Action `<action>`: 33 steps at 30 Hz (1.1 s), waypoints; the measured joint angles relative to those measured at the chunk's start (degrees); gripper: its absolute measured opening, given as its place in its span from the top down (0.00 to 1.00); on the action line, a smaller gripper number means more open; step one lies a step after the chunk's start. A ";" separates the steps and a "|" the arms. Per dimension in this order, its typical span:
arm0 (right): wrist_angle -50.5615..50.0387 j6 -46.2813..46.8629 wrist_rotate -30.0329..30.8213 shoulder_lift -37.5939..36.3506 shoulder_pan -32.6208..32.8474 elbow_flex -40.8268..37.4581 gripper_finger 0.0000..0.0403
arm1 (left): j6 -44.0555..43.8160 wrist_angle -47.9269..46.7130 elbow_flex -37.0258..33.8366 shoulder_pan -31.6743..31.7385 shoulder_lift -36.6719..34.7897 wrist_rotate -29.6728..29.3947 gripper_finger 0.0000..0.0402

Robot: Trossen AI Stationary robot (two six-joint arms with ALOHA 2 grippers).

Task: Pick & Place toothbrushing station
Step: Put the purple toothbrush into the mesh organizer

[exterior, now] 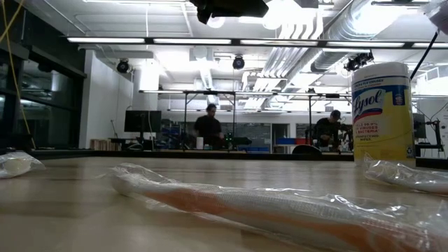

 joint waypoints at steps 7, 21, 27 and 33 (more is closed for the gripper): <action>-2.00 0.80 0.45 0.96 0.00 0.00 0.98 | 0.00 -0.02 0.00 -0.02 0.00 -0.02 0.92; -1.84 0.13 -1.05 8.70 0.00 -0.02 0.98 | 0.00 0.00 0.00 -0.02 0.00 -0.02 0.92; -1.62 2.33 -0.07 11.22 0.07 -0.04 0.98 | 0.00 0.00 0.00 -0.01 0.01 -0.02 0.92; -1.64 6.60 2.36 12.94 1.71 -0.09 0.98 | 0.00 0.00 0.00 -0.02 0.02 0.05 0.92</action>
